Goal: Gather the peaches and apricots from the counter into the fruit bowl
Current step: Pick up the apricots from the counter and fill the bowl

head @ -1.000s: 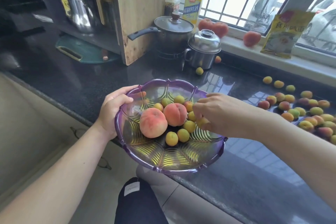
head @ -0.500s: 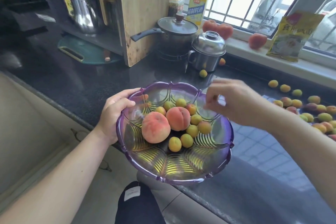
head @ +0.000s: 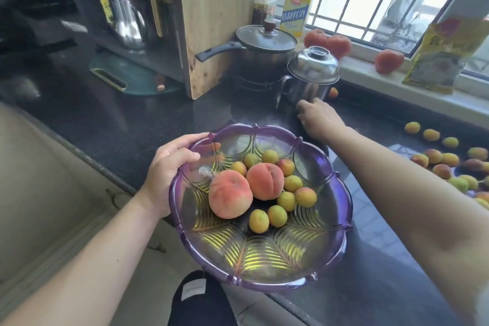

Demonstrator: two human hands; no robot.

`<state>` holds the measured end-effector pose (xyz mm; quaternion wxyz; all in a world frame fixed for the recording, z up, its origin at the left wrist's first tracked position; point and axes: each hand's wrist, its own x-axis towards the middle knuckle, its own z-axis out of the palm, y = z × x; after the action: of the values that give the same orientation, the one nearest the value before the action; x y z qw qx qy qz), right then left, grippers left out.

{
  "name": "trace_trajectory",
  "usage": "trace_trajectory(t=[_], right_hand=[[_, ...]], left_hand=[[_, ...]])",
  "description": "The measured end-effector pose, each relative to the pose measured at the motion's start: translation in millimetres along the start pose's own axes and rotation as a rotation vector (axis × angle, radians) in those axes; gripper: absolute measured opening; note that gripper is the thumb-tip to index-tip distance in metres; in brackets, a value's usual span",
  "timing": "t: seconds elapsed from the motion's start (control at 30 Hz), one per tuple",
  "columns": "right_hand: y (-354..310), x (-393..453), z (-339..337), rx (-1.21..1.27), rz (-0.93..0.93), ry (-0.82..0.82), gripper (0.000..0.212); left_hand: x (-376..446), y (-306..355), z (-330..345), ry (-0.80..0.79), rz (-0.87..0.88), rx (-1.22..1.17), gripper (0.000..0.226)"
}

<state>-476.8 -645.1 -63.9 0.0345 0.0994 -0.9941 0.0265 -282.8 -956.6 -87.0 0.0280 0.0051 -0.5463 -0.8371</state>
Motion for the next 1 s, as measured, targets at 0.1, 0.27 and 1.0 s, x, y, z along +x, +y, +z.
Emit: trace_trajectory(t=[0.1,0.27,1.0], right_hand=[[2.2,-16.6,-10.1,0.199,0.048,0.011,0.018],[12.7,-81.8,-59.9,0.651,0.157,0.105,0.022],[-31.9,-206.2,-106.8,-0.163,-0.071,-0.271,0.018]], left_hand=[[-0.1,0.8,-0.2,-0.012,-0.007,-0.001,0.047],[-0.9,2.2,0.2,-0.018,-0.017,0.029,0.039],[-82.9,-10.2,80.3,0.118,-0.007,0.475,0.069]])
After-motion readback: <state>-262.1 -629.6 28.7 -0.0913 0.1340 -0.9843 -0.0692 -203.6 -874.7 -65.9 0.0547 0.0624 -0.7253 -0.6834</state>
